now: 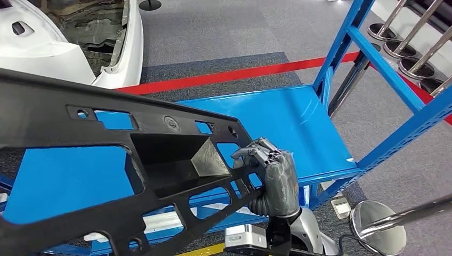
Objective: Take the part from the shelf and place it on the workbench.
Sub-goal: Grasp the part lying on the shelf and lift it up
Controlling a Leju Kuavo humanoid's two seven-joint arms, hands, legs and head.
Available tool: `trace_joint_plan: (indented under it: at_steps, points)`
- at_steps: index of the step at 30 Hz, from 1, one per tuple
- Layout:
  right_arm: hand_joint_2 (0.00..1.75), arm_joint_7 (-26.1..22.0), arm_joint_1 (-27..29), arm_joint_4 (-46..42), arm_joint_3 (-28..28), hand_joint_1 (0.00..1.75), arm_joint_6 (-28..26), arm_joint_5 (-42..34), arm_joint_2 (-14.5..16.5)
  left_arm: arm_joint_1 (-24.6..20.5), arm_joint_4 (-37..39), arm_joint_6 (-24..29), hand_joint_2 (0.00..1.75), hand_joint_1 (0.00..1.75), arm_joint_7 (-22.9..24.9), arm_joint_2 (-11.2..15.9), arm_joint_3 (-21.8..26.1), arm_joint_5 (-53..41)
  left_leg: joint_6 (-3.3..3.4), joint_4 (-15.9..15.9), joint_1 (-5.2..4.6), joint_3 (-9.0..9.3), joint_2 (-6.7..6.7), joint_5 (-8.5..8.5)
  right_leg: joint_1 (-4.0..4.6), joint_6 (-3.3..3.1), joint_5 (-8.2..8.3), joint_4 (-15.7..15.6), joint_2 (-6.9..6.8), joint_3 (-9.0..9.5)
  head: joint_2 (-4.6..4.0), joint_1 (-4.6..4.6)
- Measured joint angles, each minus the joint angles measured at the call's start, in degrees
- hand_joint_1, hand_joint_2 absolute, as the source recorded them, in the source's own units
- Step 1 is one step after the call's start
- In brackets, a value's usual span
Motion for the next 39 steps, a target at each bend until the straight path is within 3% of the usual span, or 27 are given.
trace_joint_plan:
  at_steps: [2,3,4,6,8,9,13,15,17,18,19,20,22,24,29,31,34,35,36,37,39]
  points:
    - [1.75,-0.34,0.61,0.15,-0.01,1.75,-0.01,-0.49,0.10,0.06,0.02,0.05,1.75,0.00,0.00,-0.11,0.07,0.00,0.03,-0.02,0.07,0.01,0.04,-0.03,-0.17,0.29,-3.03,7.77,0.00,-4.13,0.00,0.49]
    - [1.75,-0.45,0.92,0.26,-0.01,1.75,-0.01,-0.67,0.12,0.10,0.02,0.05,1.75,0.00,0.00,-0.15,0.08,0.00,-0.03,0.03,0.12,0.04,0.03,-0.09,-0.30,0.44,-3.28,10.17,-0.01,-5.60,0.00,0.66]
    - [1.75,-0.56,1.15,0.37,-0.01,1.75,-0.01,-0.79,0.15,0.12,0.03,0.05,1.75,0.00,0.00,-0.17,0.10,0.00,-0.15,0.12,0.20,0.08,0.00,-0.18,-0.42,0.54,-2.36,10.48,-0.02,-6.16,0.00,0.79]
    - [1.75,-0.81,1.33,0.54,-0.03,1.75,0.00,-0.96,0.26,0.14,0.05,0.07,1.75,0.00,0.00,-0.23,0.12,0.00,-0.70,0.52,0.53,0.22,-0.11,-0.54,-0.71,0.75,2.25,4.41,-0.06,-4.14,0.00,1.01]
    - [1.75,-1.05,1.47,0.68,-0.09,1.75,0.00,-1.11,0.50,0.10,0.09,0.11,1.75,0.00,0.00,-0.29,0.14,-0.01,-1.52,1.14,0.63,0.11,-0.20,-0.97,-0.67,0.76,5.20,-2.04,0.06,-1.73,0.00,1.32]
    - [1.75,-1.12,1.62,0.73,-0.14,1.75,-0.01,-1.20,0.63,0.11,0.11,0.16,1.75,0.00,0.00,-0.31,0.14,-0.01,-1.91,1.35,0.57,-0.01,-0.23,-1.04,-0.58,0.58,5.52,-3.40,0.18,-1.32,0.00,1.34]
    - [1.75,-1.33,2.07,0.87,-0.27,1.75,0.00,-1.31,1.10,0.18,0.16,0.35,1.75,0.00,0.00,-0.32,0.14,-0.03,-3.20,2.08,0.70,-0.26,-0.21,-1.60,-0.34,-0.87,5.73,-3.71,0.30,-1.54,0.00,0.68]
    - [1.75,-1.43,2.08,0.91,-0.30,1.75,0.01,-1.32,1.40,0.17,0.17,0.37,1.75,0.00,0.00,-0.32,0.14,-0.12,-3.72,6.57,0.77,-1.95,-0.14,-4.66,-0.41,-1.57,5.95,-3.90,0.03,-1.60,0.00,0.01]
    - [1.75,-1.47,2.10,1.01,-0.32,1.75,0.01,-1.37,1.59,0.24,0.17,0.36,1.75,0.00,0.00,-0.32,0.14,-0.21,-3.90,14.11,0.75,-5.13,-0.13,-8.38,-0.20,-1.94,6.00,-3.86,-0.15,-1.74,0.00,-0.73]
    - [1.75,-1.47,2.11,1.08,-0.32,1.75,0.01,-1.40,1.63,0.29,0.17,0.35,1.75,0.00,0.00,-0.32,0.14,-0.22,-3.88,16.80,0.73,-6.24,-0.13,-9.20,-0.08,-2.01,6.01,-3.83,-0.19,-1.78,0.00,-0.92]
    - [1.75,-1.47,2.12,1.15,-0.32,1.75,0.01,-1.42,1.66,0.33,0.17,0.35,1.75,0.00,0.00,-0.32,0.14,-0.23,-3.76,17.63,0.69,-6.48,-0.13,-8.96,0.02,-2.04,6.02,-3.81,-0.20,-1.79,0.00,-1.02]
    - [1.75,-1.46,2.12,1.22,-0.32,1.75,0.01,-1.44,1.72,0.35,0.20,0.35,1.75,0.00,0.00,-0.32,0.14,-0.22,-3.53,16.21,0.62,-5.69,-0.13,-7.66,0.10,-2.05,6.03,-3.79,-0.17,-1.76,0.00,-1.09]
    - [1.75,-1.47,2.12,1.31,-0.32,1.75,0.01,-1.45,1.93,0.30,0.27,0.35,1.75,0.00,0.00,-0.32,0.15,-0.23,-2.77,8.77,0.34,-2.11,-0.17,-3.72,0.18,-2.04,6.03,-3.77,-0.09,-1.64,0.00,-1.27]
    - [1.75,-1.47,2.11,1.35,-0.32,1.75,0.01,-1.45,2.09,0.22,0.36,0.35,1.75,0.00,0.00,-0.32,0.16,-0.25,-2.18,2.90,-0.03,0.39,-0.21,-1.72,0.19,-1.85,6.12,-3.75,-0.05,-1.79,0.00,-1.45]
    - [1.75,-1.16,2.08,1.45,-0.34,1.75,-0.02,-1.15,2.10,0.45,0.52,0.35,1.75,0.00,-0.02,-0.39,0.17,-0.08,-1.55,1.19,-0.18,0.15,-0.24,-1.21,0.21,-0.53,6.52,-3.55,0.00,-2.47,0.00,-1.59]
    - [1.75,-0.93,1.99,1.50,-0.34,1.75,-0.02,-1.13,2.10,0.30,0.54,0.36,1.75,0.00,-0.08,-0.39,0.18,0.10,-0.92,0.85,0.09,0.06,-0.09,-0.78,0.15,-0.03,4.90,-1.91,-0.03,-2.96,0.00,-1.29]
    - [1.75,-0.87,1.85,1.70,-0.34,1.75,-0.02,-1.31,2.10,0.29,0.55,0.50,1.75,0.00,-0.23,-0.40,0.19,0.23,-0.38,0.80,0.08,-0.44,0.19,-0.34,0.10,0.48,-1.10,8.18,-0.07,-6.79,0.00,-0.38]
    - [1.75,-0.87,1.84,1.81,-0.34,1.75,-0.02,-1.40,2.10,0.32,0.57,0.60,1.75,0.00,-0.29,-0.40,0.21,0.27,-0.29,0.85,0.01,-0.66,0.26,-0.21,0.09,0.54,-2.53,11.50,-0.08,-7.97,0.00,-0.18]
    - [1.75,-0.87,1.84,1.93,-0.33,1.75,-0.02,-1.47,2.10,0.33,0.58,0.70,1.75,0.00,-0.36,-0.40,0.22,0.29,-0.25,0.92,-0.06,-0.86,0.30,-0.09,0.10,0.51,-2.95,13.08,-0.08,-8.35,0.00,-0.05]
    - [1.75,-0.87,1.84,2.08,-0.33,1.75,-0.02,-1.57,2.10,0.33,0.60,0.78,1.75,0.00,-0.41,-0.40,0.24,0.30,-0.26,1.02,-0.11,-1.04,0.30,0.01,0.11,0.37,-2.24,12.33,-0.08,-7.59,0.00,0.10]
    - [1.75,-0.87,1.78,2.29,-0.29,1.75,-0.02,-1.78,2.10,0.33,0.61,0.84,1.75,0.00,-0.47,-0.40,0.25,0.29,-0.37,1.27,-0.17,-1.24,0.27,0.14,0.19,-0.16,1.25,5.32,-0.08,-3.41,0.00,0.39]
